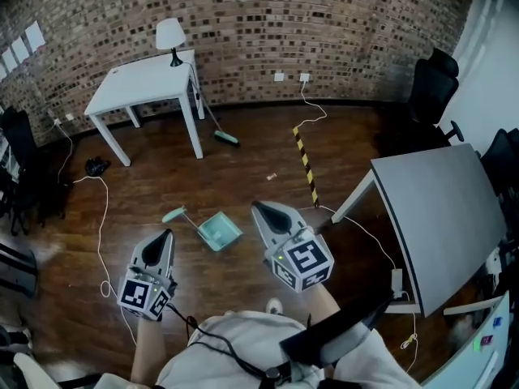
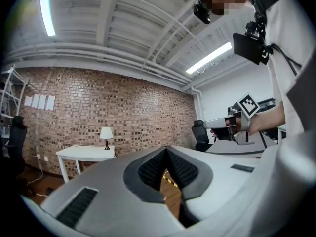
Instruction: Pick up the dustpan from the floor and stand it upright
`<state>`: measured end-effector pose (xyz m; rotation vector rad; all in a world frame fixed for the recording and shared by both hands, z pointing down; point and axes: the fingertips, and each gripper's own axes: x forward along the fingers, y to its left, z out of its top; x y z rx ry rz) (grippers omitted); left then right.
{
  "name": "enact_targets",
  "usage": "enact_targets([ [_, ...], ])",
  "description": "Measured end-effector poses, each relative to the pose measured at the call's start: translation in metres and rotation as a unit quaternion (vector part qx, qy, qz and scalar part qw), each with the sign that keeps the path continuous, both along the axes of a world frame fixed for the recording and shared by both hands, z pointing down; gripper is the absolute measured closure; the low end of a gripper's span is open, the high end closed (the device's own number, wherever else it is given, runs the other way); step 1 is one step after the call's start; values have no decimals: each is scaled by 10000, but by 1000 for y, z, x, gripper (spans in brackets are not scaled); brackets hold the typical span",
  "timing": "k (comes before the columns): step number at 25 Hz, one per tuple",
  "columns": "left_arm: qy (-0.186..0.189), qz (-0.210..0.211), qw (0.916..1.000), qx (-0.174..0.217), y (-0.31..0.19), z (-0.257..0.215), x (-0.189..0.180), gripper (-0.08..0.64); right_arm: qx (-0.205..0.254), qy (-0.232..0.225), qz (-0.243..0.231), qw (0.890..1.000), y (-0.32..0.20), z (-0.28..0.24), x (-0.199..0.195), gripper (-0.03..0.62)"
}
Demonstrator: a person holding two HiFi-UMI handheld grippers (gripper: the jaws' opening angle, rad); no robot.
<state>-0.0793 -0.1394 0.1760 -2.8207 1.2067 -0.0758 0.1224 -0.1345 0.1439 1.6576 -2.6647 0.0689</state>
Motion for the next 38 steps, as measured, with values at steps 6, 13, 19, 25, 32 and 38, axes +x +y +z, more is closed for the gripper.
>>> enact_targets([
  [6,-58,-38,10000,-13,-2,-3,-13,560,75,84,-40,9999,-4,-7,-3,612],
  [13,-117,68,9999,-41,7,0,-26,559,-194,3,17,9998,4,3,-16,612],
  [19,-259,175,9979,-560,21,36,-42,558,-597,-93,241,9979,26,26,-27,612],
  [25,-500,228,9972,-510,51,39,-49,558,-397,-311,4,9987,67,28,-46,612],
  [32,-459,68,9964,-711,119,67,-41,560,-744,-296,-68,9968,133,55,-45,612],
  [38,-884,243,9949,-412,196,72,15,559,-745,-996,-390,9915,225,65,-25,612],
])
